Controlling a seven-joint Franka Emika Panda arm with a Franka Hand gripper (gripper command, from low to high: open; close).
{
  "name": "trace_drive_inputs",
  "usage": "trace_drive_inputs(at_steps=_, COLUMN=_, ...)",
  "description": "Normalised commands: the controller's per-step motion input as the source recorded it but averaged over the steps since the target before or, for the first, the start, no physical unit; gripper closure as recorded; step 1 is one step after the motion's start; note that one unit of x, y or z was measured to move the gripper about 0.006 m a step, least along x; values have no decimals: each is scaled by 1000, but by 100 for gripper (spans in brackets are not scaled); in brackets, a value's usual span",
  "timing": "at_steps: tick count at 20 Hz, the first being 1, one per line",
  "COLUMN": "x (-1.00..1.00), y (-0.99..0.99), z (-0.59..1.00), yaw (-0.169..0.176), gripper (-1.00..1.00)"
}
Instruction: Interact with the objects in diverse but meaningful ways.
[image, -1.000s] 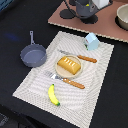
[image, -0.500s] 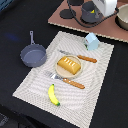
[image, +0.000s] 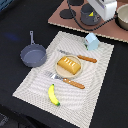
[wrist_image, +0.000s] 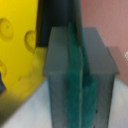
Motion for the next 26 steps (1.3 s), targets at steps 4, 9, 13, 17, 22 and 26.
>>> trace_drive_inputs(at_steps=4, x=-327, y=76, z=-34, yaw=107, gripper=-100)
trace_drive_inputs(at_steps=9, x=-46, y=54, z=84, yaw=67, gripper=-100)
trace_drive_inputs(at_steps=13, x=81, y=115, z=361, yaw=16, gripper=-100)
trace_drive_inputs(at_steps=17, x=-26, y=136, z=737, yaw=44, gripper=-100)
trace_drive_inputs(at_steps=22, x=-115, y=102, z=730, yaw=78, gripper=-100)
trace_drive_inputs(at_steps=26, x=-188, y=64, z=477, yaw=121, gripper=-100)
